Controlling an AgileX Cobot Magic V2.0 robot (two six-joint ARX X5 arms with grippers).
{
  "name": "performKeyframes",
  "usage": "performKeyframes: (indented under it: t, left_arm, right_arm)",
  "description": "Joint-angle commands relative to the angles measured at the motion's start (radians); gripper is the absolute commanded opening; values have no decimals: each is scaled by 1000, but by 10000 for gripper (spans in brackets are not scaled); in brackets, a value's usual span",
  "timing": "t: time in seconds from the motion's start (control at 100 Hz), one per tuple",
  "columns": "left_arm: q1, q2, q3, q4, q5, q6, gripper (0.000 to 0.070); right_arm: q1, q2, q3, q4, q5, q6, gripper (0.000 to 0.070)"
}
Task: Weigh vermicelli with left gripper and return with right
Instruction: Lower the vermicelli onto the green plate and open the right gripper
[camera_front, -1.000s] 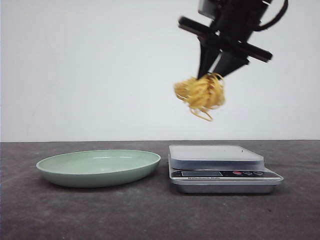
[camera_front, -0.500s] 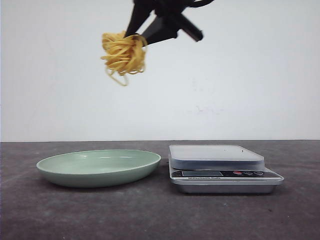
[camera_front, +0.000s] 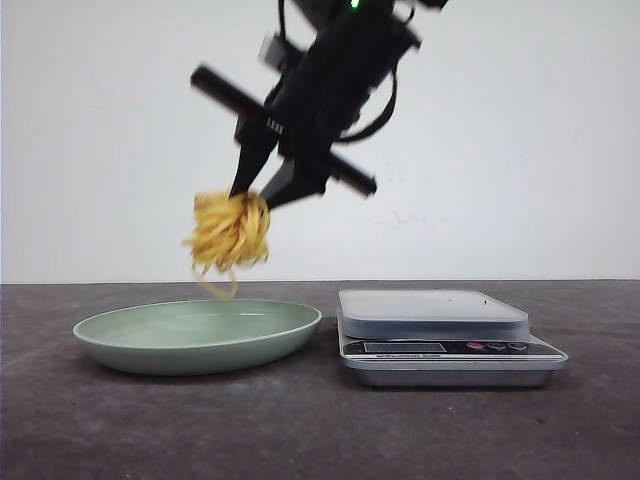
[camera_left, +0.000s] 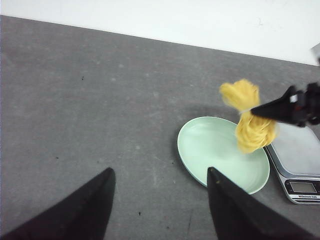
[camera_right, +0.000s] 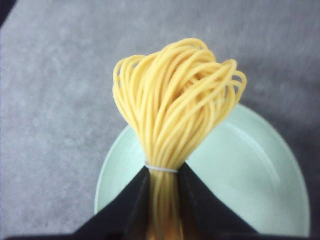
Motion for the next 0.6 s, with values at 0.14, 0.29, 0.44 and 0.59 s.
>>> performKeyframes:
  t: [0.14, 0.29, 0.44, 0.59]
  left_arm:
    - [-4, -2, 10, 7, -2, -4, 350]
    - [-4, -2, 10, 7, -2, -4, 350]
    - [-4, -2, 10, 8, -2, -4, 350]
    - [-4, -2, 10, 7, -2, -4, 350]
  right_arm:
    - [21, 83, 29, 19, -14, 54, 0]
    - [25, 91, 29, 14, -13, 53, 0]
    - [27, 91, 29, 16, -14, 52, 247]
    - [26, 89, 29, 27, -21, 43, 322]
